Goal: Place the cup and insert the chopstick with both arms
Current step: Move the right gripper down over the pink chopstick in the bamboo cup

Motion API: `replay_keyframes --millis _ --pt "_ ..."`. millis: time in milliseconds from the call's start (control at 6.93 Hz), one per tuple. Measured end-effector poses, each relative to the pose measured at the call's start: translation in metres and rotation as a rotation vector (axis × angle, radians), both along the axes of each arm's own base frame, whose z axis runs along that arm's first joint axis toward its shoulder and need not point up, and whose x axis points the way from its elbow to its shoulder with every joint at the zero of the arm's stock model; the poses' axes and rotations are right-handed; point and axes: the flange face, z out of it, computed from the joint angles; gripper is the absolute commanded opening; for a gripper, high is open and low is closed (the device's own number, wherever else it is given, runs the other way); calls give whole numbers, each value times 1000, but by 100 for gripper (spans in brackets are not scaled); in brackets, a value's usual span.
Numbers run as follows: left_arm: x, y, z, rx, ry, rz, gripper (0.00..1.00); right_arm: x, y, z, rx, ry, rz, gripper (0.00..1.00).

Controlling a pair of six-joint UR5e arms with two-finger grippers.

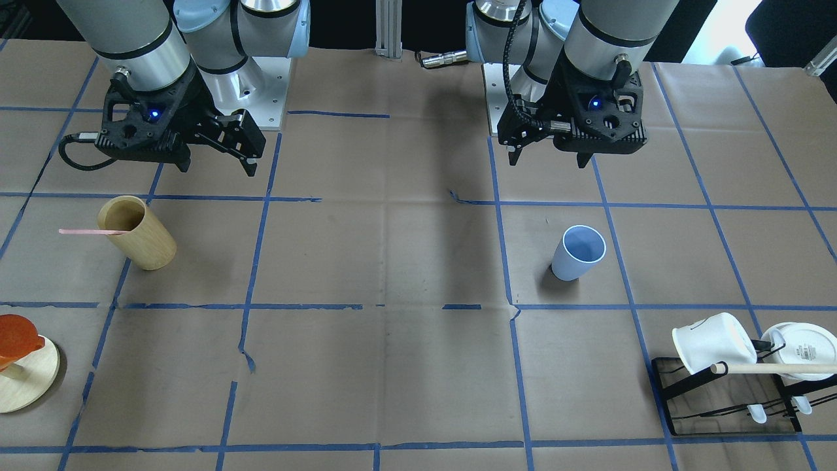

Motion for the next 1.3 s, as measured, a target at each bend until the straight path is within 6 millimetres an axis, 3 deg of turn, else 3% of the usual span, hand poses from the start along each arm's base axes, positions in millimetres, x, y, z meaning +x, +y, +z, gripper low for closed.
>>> replay_keyframes --millis 433,722,866,1299 --pt "1 -1 3 -5 -2 4 100 -1 -3 2 -27 12 12 99" --pt "1 -1 3 -6 -3 4 100 -11 -6 -9 -11 12 95 99" --pt "1 -1 3 -6 -3 4 100 -32 -10 -16 -5 7 182 99" --pt "3 -2 1 -2 0 3 100 -146 -21 -23 -4 -4 260 100"
